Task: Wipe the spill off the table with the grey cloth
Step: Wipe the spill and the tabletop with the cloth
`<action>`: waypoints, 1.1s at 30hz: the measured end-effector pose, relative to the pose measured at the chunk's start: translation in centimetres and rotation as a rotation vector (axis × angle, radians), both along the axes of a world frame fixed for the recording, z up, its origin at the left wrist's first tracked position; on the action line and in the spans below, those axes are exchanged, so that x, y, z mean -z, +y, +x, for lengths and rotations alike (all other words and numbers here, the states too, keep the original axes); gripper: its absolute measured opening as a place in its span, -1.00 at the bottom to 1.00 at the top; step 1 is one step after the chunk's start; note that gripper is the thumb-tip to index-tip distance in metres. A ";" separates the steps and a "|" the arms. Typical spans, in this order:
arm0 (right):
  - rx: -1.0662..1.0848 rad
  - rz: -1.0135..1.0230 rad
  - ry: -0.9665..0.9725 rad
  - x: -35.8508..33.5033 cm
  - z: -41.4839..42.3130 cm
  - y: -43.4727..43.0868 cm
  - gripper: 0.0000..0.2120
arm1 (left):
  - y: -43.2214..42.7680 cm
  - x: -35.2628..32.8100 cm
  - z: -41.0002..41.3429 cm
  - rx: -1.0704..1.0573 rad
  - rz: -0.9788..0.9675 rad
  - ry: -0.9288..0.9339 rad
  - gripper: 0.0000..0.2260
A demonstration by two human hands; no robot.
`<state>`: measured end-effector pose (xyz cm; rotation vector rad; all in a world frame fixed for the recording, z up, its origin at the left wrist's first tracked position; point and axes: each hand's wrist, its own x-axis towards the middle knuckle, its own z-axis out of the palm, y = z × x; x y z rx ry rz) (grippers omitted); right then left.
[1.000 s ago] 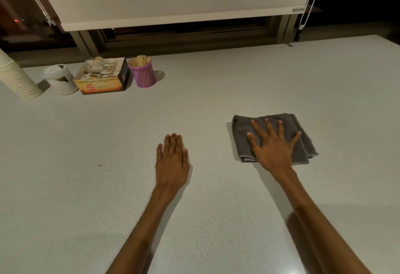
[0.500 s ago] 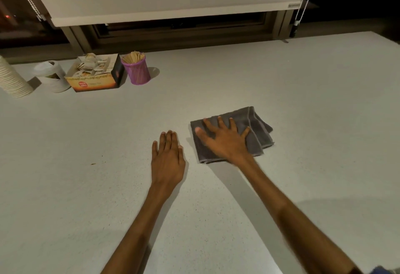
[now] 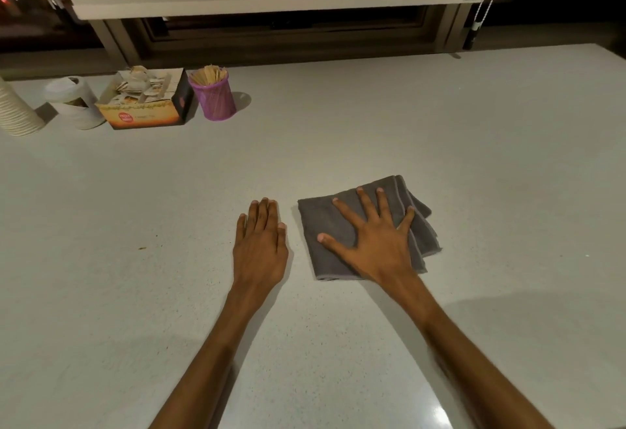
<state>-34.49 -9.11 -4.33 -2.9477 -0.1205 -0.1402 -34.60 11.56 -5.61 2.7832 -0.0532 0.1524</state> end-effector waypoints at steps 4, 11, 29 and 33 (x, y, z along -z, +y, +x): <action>0.014 0.033 0.101 -0.7 5.9 -1.3 -0.15 | -0.2 -0.3 -0.1 -0.008 0.003 0.000 -0.46; 0.038 0.041 0.135 -1.2 13.0 2.1 -0.14 | -0.2 -0.3 0.0 -0.006 -0.009 -0.001 -0.46; 0.260 0.017 -0.017 0.0 1.9 -8.3 -0.20 | 0.2 -0.2 -0.1 0.012 0.007 -0.038 -0.48; 0.266 0.037 0.018 -0.2 1.0 -5.6 -0.18 | -0.4 -0.1 0.1 -0.013 0.035 -0.031 -0.52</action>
